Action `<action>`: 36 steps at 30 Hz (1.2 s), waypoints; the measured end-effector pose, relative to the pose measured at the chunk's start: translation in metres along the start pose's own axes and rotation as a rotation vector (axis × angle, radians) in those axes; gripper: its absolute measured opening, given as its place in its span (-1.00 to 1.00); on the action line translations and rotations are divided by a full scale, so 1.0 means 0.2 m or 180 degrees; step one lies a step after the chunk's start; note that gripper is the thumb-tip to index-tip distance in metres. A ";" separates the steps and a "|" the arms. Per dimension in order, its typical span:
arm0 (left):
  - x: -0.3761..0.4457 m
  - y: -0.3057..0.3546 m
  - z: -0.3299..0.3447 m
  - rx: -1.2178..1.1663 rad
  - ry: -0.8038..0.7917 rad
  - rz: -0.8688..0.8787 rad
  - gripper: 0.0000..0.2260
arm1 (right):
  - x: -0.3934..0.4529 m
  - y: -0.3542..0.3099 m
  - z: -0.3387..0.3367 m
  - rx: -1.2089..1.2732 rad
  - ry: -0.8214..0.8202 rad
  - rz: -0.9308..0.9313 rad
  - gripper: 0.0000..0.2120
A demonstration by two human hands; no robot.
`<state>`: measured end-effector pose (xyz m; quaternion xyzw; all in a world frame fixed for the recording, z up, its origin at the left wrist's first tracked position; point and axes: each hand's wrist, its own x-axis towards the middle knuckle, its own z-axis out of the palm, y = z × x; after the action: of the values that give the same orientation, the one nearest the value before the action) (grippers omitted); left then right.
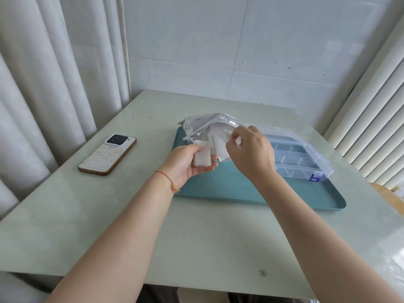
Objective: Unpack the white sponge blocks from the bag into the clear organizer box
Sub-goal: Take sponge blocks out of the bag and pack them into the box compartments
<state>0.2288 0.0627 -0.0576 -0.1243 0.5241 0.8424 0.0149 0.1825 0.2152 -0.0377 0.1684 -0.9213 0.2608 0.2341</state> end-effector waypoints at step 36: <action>0.01 -0.03 0.02 -0.0580 -0.0081 0.0160 -0.76 | 0.00 -0.08 0.02 0.2835 -0.0643 0.2285 -0.87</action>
<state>0.2268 0.0682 -0.0617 -0.1013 0.4480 0.8882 -0.0109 0.1870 0.1997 -0.0343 -0.0482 -0.7400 0.6689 -0.0514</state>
